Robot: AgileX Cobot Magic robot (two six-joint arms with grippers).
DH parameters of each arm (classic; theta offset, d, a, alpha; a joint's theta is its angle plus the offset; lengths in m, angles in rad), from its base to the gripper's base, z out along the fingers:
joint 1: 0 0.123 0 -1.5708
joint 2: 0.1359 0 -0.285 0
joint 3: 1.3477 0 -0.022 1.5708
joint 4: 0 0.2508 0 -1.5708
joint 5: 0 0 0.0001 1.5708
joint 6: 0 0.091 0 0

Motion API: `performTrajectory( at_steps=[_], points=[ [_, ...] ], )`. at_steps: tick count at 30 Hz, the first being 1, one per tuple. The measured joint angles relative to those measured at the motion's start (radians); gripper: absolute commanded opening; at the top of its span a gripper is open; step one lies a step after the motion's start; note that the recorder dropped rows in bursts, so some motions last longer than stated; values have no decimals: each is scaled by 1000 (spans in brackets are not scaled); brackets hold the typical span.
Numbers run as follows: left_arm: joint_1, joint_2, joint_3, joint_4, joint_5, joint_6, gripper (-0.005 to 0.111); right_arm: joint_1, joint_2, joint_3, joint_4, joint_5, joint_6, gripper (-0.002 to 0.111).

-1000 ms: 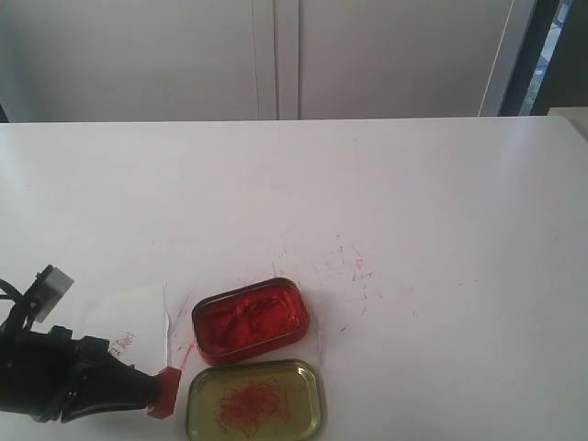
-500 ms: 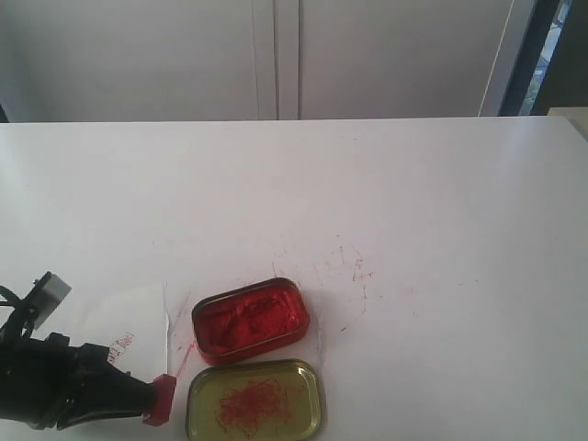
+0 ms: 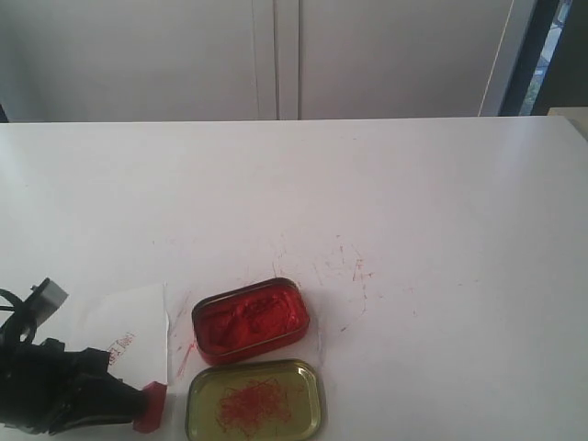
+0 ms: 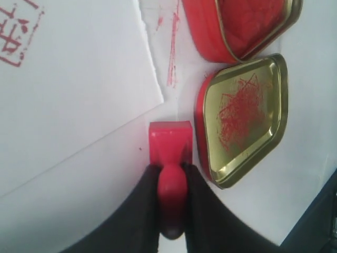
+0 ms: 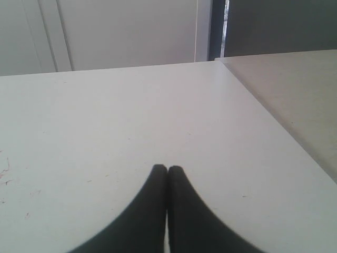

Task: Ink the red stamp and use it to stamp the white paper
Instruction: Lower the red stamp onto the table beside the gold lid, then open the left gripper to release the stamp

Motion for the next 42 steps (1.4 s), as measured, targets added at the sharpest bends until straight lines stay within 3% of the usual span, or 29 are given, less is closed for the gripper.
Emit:
performTrajectory(
  at_steps=[7,13,27,42],
  points=[
    [0,0,0,6,-20,-25,40,0,0,0,0,0,0,0],
    [0,0,0,8,-44,-25,52,0,0,0,0,0,0,0],
    [0,-42,2,52,-73,-38,54,0,0,0,0,0,0,0],
    [0,-148,2,253,-176,-236,54,0,0,0,0,0,0,0]
  ],
)
